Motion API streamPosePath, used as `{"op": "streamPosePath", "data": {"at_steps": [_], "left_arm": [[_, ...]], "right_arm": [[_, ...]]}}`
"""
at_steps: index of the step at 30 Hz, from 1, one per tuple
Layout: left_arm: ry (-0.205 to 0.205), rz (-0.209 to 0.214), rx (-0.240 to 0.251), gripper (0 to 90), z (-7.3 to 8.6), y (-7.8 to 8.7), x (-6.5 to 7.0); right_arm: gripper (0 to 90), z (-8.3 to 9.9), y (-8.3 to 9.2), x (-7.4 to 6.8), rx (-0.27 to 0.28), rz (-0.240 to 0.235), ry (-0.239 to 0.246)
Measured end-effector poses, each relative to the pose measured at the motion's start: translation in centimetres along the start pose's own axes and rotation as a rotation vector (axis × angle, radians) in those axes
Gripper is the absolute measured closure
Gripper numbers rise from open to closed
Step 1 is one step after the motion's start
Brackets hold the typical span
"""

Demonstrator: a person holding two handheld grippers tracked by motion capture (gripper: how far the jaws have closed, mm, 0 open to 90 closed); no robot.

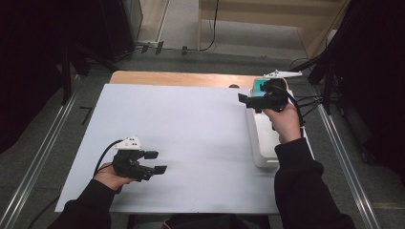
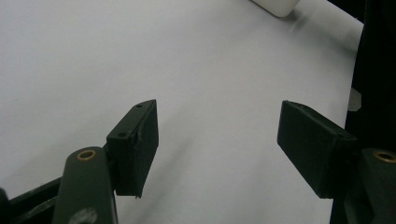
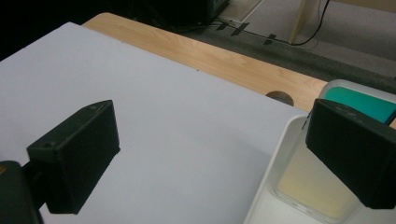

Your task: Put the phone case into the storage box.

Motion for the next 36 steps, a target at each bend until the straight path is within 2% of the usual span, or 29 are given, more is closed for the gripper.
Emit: {"op": "streamPosePath", "data": {"at_steps": [1,2,15,29,36], "left_arm": [[0.001,0.001,0.0,29.1,0.0,0.0,0.0],[0.0,0.0,0.0,29.0,0.0,0.0,0.0],[0.003,0.004,0.006,29.0,0.0,0.0,0.0],[0.001,0.005,0.003,29.0,0.0,0.0,0.1],[0.005,0.007,0.009,29.0,0.0,0.0,0.1]], "right_arm": [[7.2,0.1,0.0,-0.2,0.002,0.001,0.006],[7.9,0.3,0.0,-0.3,0.004,0.008,0.014],[7.9,2.1,0.1,-1.8,-0.02,-0.035,0.028],[7.9,4.0,0.7,-3.1,0.001,-0.072,0.036],[7.9,5.2,0.5,-4.5,-0.012,-0.119,0.057]]}}
Point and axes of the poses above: each handheld gripper's, and its own axes: y roughly backward along the jaws, z roughly out of its underside, x roughly to its right, the point moved 2 cm from there along -y, roughly forward along the jaws, and after that the axes turned 10 degrees about -y, right-handed, at the moved point
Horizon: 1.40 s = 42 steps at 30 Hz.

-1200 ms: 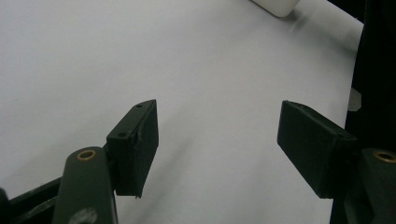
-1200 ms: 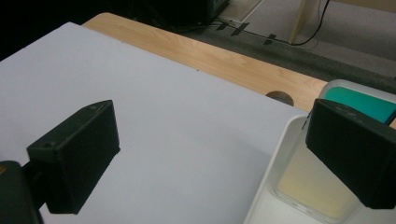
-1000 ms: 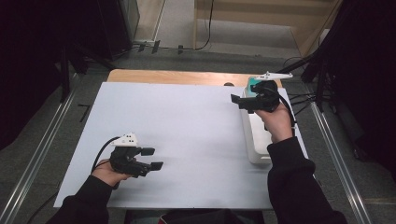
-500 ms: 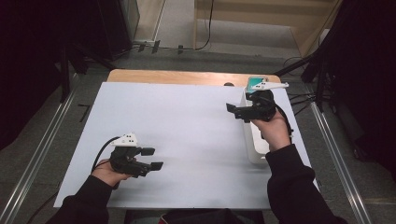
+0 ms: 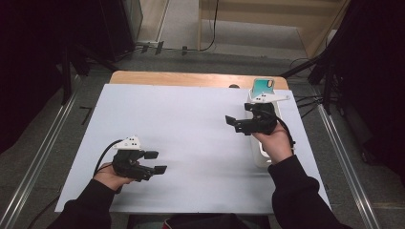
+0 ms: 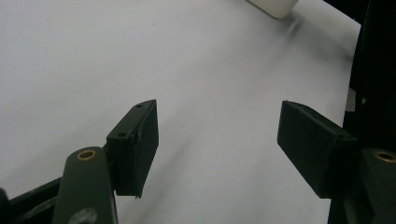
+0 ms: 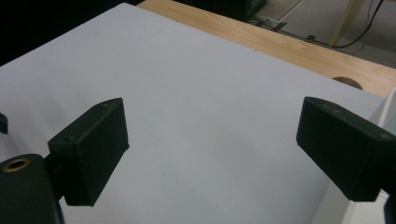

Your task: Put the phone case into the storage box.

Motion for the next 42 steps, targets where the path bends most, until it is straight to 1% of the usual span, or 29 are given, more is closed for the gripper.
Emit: {"op": "streamPosePath", "data": {"at_steps": [4,6,13,15,19,20,24,26,28,30,31,34,37,42], "left_arm": [[-0.008,0.002,-0.006,29.0,0.0,0.1,0.0],[-0.004,0.001,-0.001,29.0,0.0,0.0,0.0],[-0.006,-0.002,0.001,29.0,0.0,0.0,0.0],[-0.006,0.001,-0.001,29.0,0.0,0.1,0.0],[-0.008,-0.001,-0.001,29.0,0.0,0.0,0.0],[-0.009,-0.002,-0.001,29.0,0.0,0.0,0.0],[-0.011,0.004,-0.002,29.0,0.0,0.1,0.0],[-0.009,0.002,-0.004,29.0,-0.1,0.1,0.0],[-0.008,0.002,0.001,29.0,0.0,0.1,0.0],[-0.009,0.004,0.0,29.0,-0.1,0.1,0.0],[-0.009,0.004,-0.001,29.0,-0.1,0.1,0.0],[-0.009,-0.001,-0.003,29.0,-0.1,0.1,0.1],[-0.013,-0.002,0.002,29.0,-0.1,0.2,0.2],[-0.014,-0.002,-0.004,29.0,0.0,0.2,0.2]], "right_arm": [[7.9,0.6,-0.1,-0.6,-0.009,-0.024,0.012],[8.0,0.8,-0.1,-0.9,-0.011,-0.036,0.021],[8.0,2.2,0.4,-1.5,-0.018,-0.078,0.012],[8.0,2.5,0.6,-1.7,-0.015,-0.105,0.009],[8.0,3.1,0.9,-2.3,-0.017,-0.175,-0.013],[8.0,3.2,0.9,-2.5,-0.02,-0.183,-0.007],[8.0,3.9,0.9,-3.0,-0.043,-0.175,0.025],[8.0,4.4,0.9,-3.1,-0.053,-0.179,0.028],[7.9,4.8,1.0,-3.2,-0.062,-0.186,0.031],[7.9,5.2,1.0,-3.3,-0.078,-0.214,0.023],[8.0,5.3,1.0,-3.5,-0.077,-0.218,0.031],[8.0,5.7,1.0,-3.8,-0.084,-0.198,0.069],[8.0,6.0,1.0,-4.0,-0.089,-0.214,0.067],[7.9,6.7,0.9,-4.2,-0.103,-0.217,0.076]]}}
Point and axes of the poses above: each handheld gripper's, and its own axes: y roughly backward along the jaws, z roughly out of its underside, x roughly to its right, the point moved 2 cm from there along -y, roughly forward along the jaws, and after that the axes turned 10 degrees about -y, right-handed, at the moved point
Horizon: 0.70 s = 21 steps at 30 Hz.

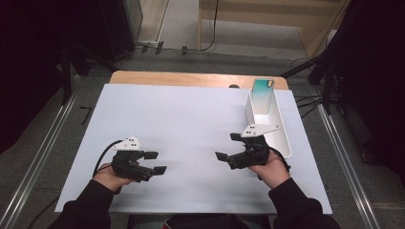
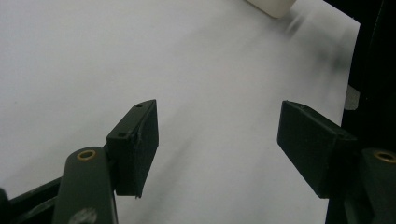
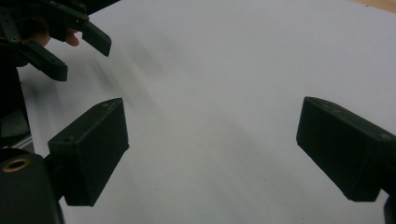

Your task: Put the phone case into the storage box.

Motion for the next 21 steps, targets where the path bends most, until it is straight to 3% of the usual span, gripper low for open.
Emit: {"op": "streamPosePath", "data": {"at_steps": [5,21], "left_arm": [[-0.002,0.002,-0.005,29.0,0.2,0.1,0.2],[-0.007,0.005,-0.006,29.0,0.3,0.2,0.4]], "right_arm": [[8.0,0.5,-0.1,0.0,-0.024,-0.037,-0.006],[8.0,3.1,0.7,-0.2,-0.053,-0.042,0.0]]}}
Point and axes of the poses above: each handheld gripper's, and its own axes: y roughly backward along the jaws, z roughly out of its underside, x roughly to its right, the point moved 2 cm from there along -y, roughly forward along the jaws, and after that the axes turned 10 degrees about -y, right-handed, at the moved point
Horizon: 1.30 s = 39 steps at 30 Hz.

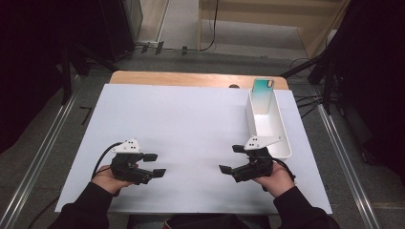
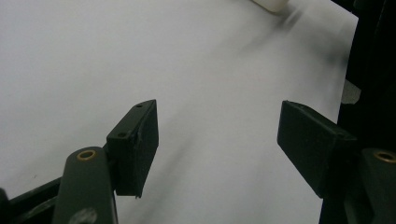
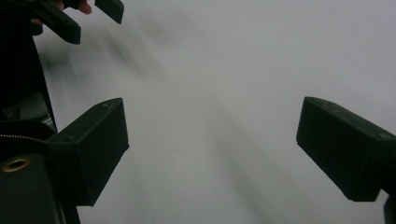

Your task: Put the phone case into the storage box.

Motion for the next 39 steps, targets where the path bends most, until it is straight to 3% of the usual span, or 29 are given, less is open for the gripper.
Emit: {"op": "streamPosePath", "data": {"at_steps": [11,25,39], "left_arm": [[0.001,0.0,0.0,29.0,0.0,0.0,0.0],[0.003,-0.007,0.008,29.0,0.0,0.0,0.0],[0.004,-0.005,0.008,29.0,0.3,0.3,0.3]], "right_arm": [[8.0,1.4,1.2,0.2,0.003,0.009,-0.001],[8.0,2.7,2.1,0.4,-0.01,0.036,0.036],[8.0,3.6,3.3,1.2,0.0,0.052,0.02]]}}
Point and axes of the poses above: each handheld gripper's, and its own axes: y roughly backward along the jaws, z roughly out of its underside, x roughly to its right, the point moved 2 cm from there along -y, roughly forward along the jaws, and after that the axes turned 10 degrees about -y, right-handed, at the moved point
